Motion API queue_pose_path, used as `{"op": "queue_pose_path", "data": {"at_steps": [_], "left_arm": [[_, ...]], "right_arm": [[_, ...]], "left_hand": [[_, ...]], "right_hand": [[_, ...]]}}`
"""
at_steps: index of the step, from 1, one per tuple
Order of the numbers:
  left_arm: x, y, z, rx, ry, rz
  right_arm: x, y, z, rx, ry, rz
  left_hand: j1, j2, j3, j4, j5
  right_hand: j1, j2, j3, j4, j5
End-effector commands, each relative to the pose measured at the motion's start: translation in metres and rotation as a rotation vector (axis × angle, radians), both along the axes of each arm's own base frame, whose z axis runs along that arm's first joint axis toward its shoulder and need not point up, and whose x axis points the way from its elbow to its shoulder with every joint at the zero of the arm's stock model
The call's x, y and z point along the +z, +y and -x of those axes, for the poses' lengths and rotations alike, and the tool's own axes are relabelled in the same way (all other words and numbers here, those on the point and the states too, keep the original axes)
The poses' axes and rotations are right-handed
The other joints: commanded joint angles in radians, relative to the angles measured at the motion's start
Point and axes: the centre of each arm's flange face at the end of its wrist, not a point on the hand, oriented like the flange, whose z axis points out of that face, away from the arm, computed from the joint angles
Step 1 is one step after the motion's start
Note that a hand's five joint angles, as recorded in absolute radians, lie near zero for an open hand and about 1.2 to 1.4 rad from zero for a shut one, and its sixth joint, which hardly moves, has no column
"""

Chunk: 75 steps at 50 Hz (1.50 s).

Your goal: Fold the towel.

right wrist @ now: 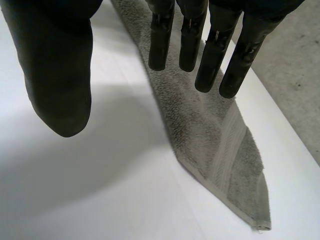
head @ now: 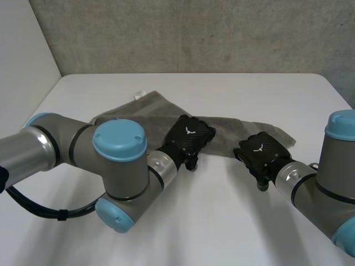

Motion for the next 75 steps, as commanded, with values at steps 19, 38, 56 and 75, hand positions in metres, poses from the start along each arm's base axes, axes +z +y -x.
{"op": "queue_pose_path", "data": {"at_steps": [19, 38, 56, 75], "left_arm": [[-0.001, -0.029, -0.017, 0.074, -0.026, 0.03], [0.001, -0.127, -0.12, 0.389, -0.042, -0.006], [0.006, -0.122, -0.146, 0.412, -0.051, -0.057], [0.008, -0.137, -0.16, 0.429, -0.045, -0.045]], "right_arm": [[0.016, -0.024, -0.008, -0.036, -0.124, 0.141], [0.019, -0.105, 0.048, -0.228, -0.207, 0.042], [0.016, -0.105, 0.056, -0.256, -0.381, -0.115], [0.014, -0.099, 0.057, -0.242, -0.346, -0.1]], "left_hand": [[0.051, 0.047, 0.056, 0.043, -0.119], [-0.105, -0.108, -0.099, -0.112, -0.274], [-0.243, -0.246, -0.237, -0.25, -0.413], [-0.393, -0.396, -0.387, -0.4, -0.562]], "right_hand": [[-0.002, 0.003, -0.003, -0.005, 0.001], [-0.014, -0.008, -0.015, -0.017, -0.011], [-0.129, -0.123, -0.129, -0.132, -0.125], [-0.111, -0.105, -0.112, -0.114, -0.108]]}}
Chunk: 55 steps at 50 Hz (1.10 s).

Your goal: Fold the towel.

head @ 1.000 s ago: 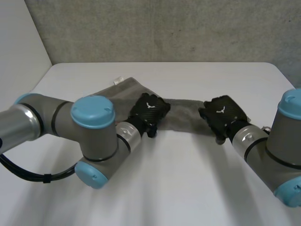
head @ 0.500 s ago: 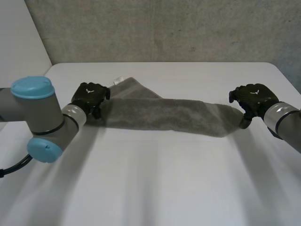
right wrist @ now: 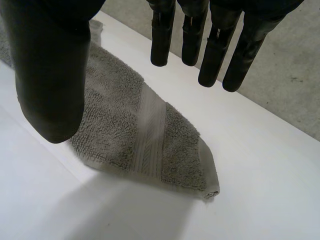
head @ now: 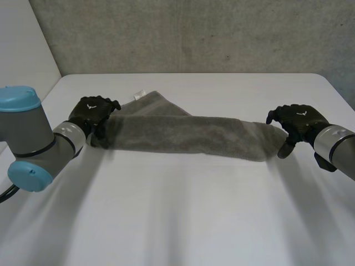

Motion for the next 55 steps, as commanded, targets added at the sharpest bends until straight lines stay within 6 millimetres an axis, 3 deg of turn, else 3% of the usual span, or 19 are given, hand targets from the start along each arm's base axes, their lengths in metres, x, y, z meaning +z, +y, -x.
{"op": "queue_pose_path", "data": {"at_steps": [1, 8, 13, 23, 29, 46, 54, 55], "left_arm": [[-0.002, -0.005, -0.001, 0.004, -0.008, 0.009], [-0.009, -0.014, 0.0, 0.005, -0.007, 0.013], [-0.019, -0.024, 0.002, 0.005, -0.011, 0.001], [-0.037, -0.033, 0.001, -0.005, -0.077, -0.001], [-0.05, -0.032, -0.001, -0.012, -0.118, -0.021], [-0.06, -0.033, -0.002, -0.011, -0.125, -0.033], [-0.062, -0.035, -0.001, -0.012, -0.123, -0.03], [-0.062, -0.035, -0.001, -0.01, -0.124, -0.03]], "right_arm": [[-0.004, -0.002, 0.0, 0.012, 0.021, 0.006], [-0.021, -0.006, -0.005, 0.029, 0.023, -0.024], [-0.037, -0.004, -0.029, 0.087, 0.032, -0.033], [-0.053, -0.009, -0.044, 0.101, 0.034, -0.047], [-0.06, -0.015, -0.046, 0.045, 0.067, -0.031], [-0.07, -0.023, -0.048, 0.025, 0.079, -0.003], [-0.075, -0.025, -0.048, 0.023, 0.092, -0.011], [-0.075, -0.025, -0.047, 0.021, 0.096, -0.009]], "left_hand": [[-0.108, -0.126, -0.095, -0.108, -0.253], [-0.111, -0.129, -0.098, -0.111, -0.256], [-0.014, -0.032, -0.002, -0.015, -0.16], [-0.011, -0.029, 0.001, -0.011, -0.157], [-0.011, -0.029, 0.001, -0.011, -0.157], [0.086, 0.068, 0.098, 0.085, -0.06], [0.133, 0.115, 0.145, 0.132, -0.013], [0.139, 0.121, 0.151, 0.138, -0.007]], "right_hand": [[-0.049, -0.04, -0.047, -0.034, -0.004], [-0.043, -0.034, -0.041, -0.028, 0.002], [-0.025, -0.017, -0.023, -0.01, 0.02], [0.06, 0.068, 0.062, 0.075, 0.105], [0.095, 0.104, 0.097, 0.11, 0.14], [0.151, 0.16, 0.153, 0.166, 0.196], [0.371, 0.38, 0.373, 0.386, 0.416], [0.644, 0.653, 0.646, 0.659, 0.689]]}}
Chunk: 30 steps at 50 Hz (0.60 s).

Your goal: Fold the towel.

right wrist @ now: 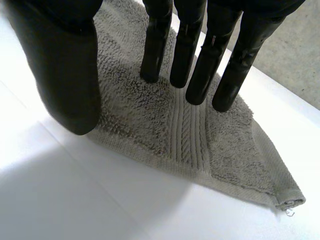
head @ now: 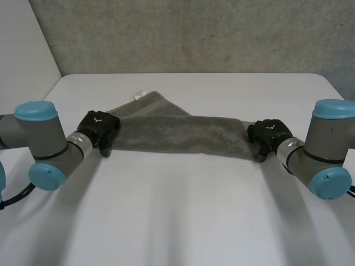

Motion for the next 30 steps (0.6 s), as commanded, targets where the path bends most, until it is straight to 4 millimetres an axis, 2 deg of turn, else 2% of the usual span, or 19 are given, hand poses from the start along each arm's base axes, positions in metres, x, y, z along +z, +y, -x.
{"op": "queue_pose_path", "data": {"at_steps": [1, 7, 9, 10, 12, 19, 30], "left_arm": [[-0.001, -0.001, 0.001, 0.001, 0.001, 0.001], [0.002, -0.001, 0.0, 0.002, 0.002, 0.007], [0.004, -0.001, 0.0, 0.003, 0.003, 0.013], [0.004, -0.001, 0.0, 0.003, 0.003, 0.013], [0.005, -0.001, 0.001, 0.001, 0.002, 0.015], [0.002, -0.003, 0.002, 0.002, 0.005, 0.028], [-0.002, -0.007, 0.003, -0.001, 0.006, 0.056]], "right_arm": [[-0.001, -0.001, 0.0, -0.002, 0.008, 0.004], [0.005, -0.003, 0.002, -0.034, 0.003, 0.039], [0.025, 0.001, 0.001, -0.029, -0.011, 0.088], [0.026, 0.001, 0.001, -0.029, -0.011, 0.088], [0.04, 0.005, 0.0, -0.025, -0.019, 0.116], [0.045, 0.011, 0.0, -0.022, -0.014, 0.113], [0.034, 0.019, 0.009, -0.027, 0.004, 0.066]], "left_hand": [[-0.032, -0.032, -0.033, -0.029, -0.209], [-0.006, -0.005, -0.006, -0.002, -0.183], [-0.009, -0.008, -0.009, -0.005, -0.186], [-0.009, -0.008, -0.009, -0.005, -0.186], [-0.012, -0.011, -0.012, -0.008, -0.189], [-0.015, -0.014, -0.015, -0.011, -0.192], [0.094, 0.094, 0.093, 0.097, -0.083]], "right_hand": [[0.706, 0.708, 0.707, 0.708, 0.707], [0.71, 0.711, 0.71, 0.711, 0.71], [0.71, 0.711, 0.71, 0.711, 0.71], [0.71, 0.711, 0.71, 0.711, 0.71], [0.71, 0.711, 0.71, 0.711, 0.71], [0.71, 0.711, 0.71, 0.711, 0.71], [0.71, 0.711, 0.71, 0.711, 0.71]]}}
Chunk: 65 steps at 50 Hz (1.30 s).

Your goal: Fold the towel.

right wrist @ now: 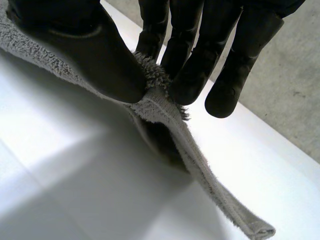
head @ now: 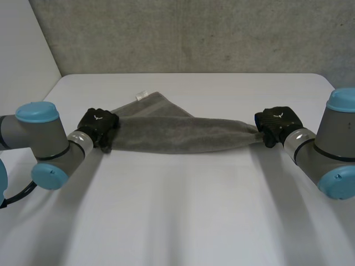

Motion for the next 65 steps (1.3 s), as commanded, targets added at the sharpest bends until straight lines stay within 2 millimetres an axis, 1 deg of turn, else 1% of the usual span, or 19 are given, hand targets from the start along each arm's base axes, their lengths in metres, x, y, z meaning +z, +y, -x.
{"op": "queue_pose_path", "data": {"at_steps": [1, 15, 20, 22, 26, 29, 31, 32, 34, 37, 39, 40, 42, 45, 47, 50, 56, 59, 65], "left_arm": [[-0.003, -0.004, 0.001, -0.005, -0.006, 0.021], [-0.005, -0.003, 0.005, -0.029, -0.072, 0.065], [-0.001, -0.002, 0.005, -0.028, -0.069, 0.068], [0.008, -0.001, 0.008, -0.029, -0.062, 0.084], [0.031, -0.002, 0.006, -0.01, -0.04, 0.129], [0.057, -0.001, 0.006, 0.012, 0.003, 0.176], [0.091, 0.003, 0.006, 0.025, 0.08, 0.222], [0.091, 0.003, 0.006, 0.025, 0.08, 0.222], [0.124, 0.009, 0.004, 0.032, 0.162, 0.261], [0.138, 0.011, 0.002, 0.037, 0.2, 0.277], [0.162, 0.018, 0.0, 0.036, 0.264, 0.305], [0.162, 0.018, 0.0, 0.035, 0.264, 0.305], [0.194, 0.028, -0.004, 0.034, 0.331, 0.347], [0.207, 0.035, -0.006, 0.032, 0.362, 0.358], [0.227, 0.048, -0.009, 0.022, 0.411, 0.375], [0.238, 0.057, -0.011, 0.016, 0.432, 0.384], [0.236, 0.063, -0.012, 0.022, 0.423, 0.352], [0.225, 0.062, -0.01, 0.023, 0.408, 0.309], [0.179, 0.045, -0.005, 0.04, 0.343, 0.198]], "right_arm": [[-0.007, 0.004, 0.004, -0.002, 0.009, -0.029], [-0.002, 0.005, 0.003, 0.0, 0.006, -0.015], [-0.001, 0.004, 0.003, 0.0, 0.005, -0.012], [0.0, 0.003, 0.004, -0.002, 0.003, -0.007], [0.007, 0.001, 0.003, -0.004, 0.001, 0.015], [0.025, 0.0, 0.003, -0.005, -0.013, 0.062], [0.049, 0.001, 0.003, -0.007, -0.03, 0.122], [0.049, 0.001, 0.003, -0.007, -0.03, 0.122], [0.075, 0.003, 0.004, -0.008, -0.051, 0.187], [0.091, 0.007, 0.004, -0.003, -0.062, 0.226], [0.129, 0.019, 0.004, 0.012, -0.09, 0.315], [0.129, 0.019, 0.004, 0.012, -0.09, 0.316], [0.166, 0.034, 0.007, 0.018, -0.113, 0.398], [0.184, 0.043, 0.009, 0.018, -0.124, 0.436], [0.212, 0.057, 0.014, 0.015, -0.14, 0.478], [0.226, 0.067, 0.017, 0.018, -0.138, 0.471], [0.219, 0.068, 0.019, 0.025, -0.107, 0.393], [0.202, 0.055, 0.023, 0.019, -0.078, 0.336], [0.165, 0.033, 0.021, 0.026, -0.052, 0.234]], "left_hand": [[0.006, 0.006, 0.003, 0.005, -0.17], [0.264, 0.264, 0.262, 0.263, 0.088], [0.499, 0.499, 0.496, 0.498, 0.323], [0.715, 0.715, 0.713, 0.714, 0.54], [0.716, 0.716, 0.713, 0.715, 0.54], [0.716, 0.716, 0.713, 0.715, 0.54], [0.716, 0.716, 0.713, 0.715, 0.54], [0.716, 0.716, 0.713, 0.715, 0.54], [0.716, 0.716, 0.713, 0.715, 0.54], [0.716, 0.716, 0.713, 0.715, 0.54], [0.716, 0.716, 0.713, 0.715, 0.54], [0.716, 0.716, 0.713, 0.715, 0.54], [0.716, 0.716, 0.713, 0.715, 0.54], [0.716, 0.716, 0.713, 0.715, 0.54], [0.716, 0.716, 0.713, 0.715, 0.54], [0.716, 0.716, 0.713, 0.715, 0.54], [0.716, 0.716, 0.713, 0.715, 0.54], [0.716, 0.716, 0.713, 0.715, 0.54], [0.716, 0.716, 0.713, 0.715, 0.54]], "right_hand": [[0.082, 0.087, 0.068, 0.056, 0.065], [0.082, 0.087, 0.068, 0.056, 0.065], [0.082, 0.087, 0.068, 0.056, 0.065], [0.082, 0.087, 0.068, 0.056, 0.065], [0.082, 0.087, 0.068, 0.056, 0.065], [0.082, 0.087, 0.068, 0.056, 0.065], [0.082, 0.087, 0.068, 0.056, 0.065], [0.082, 0.087, 0.068, 0.056, 0.065], [0.082, 0.087, 0.068, 0.056, 0.065], [0.082, 0.087, 0.068, 0.056, 0.065], [0.082, 0.087, 0.068, 0.056, 0.065], [0.082, 0.087, 0.068, 0.056, 0.065], [0.082, 0.087, 0.068, 0.056, 0.065], [0.082, 0.087, 0.068, 0.056, 0.065], [0.082, 0.087, 0.068, 0.056, 0.065], [0.082, 0.087, 0.068, 0.056, 0.065], [0.082, 0.087, 0.068, 0.056, 0.065], [0.082, 0.087, 0.068, 0.056, 0.065], [0.082, 0.087, 0.068, 0.056, 0.065]]}}
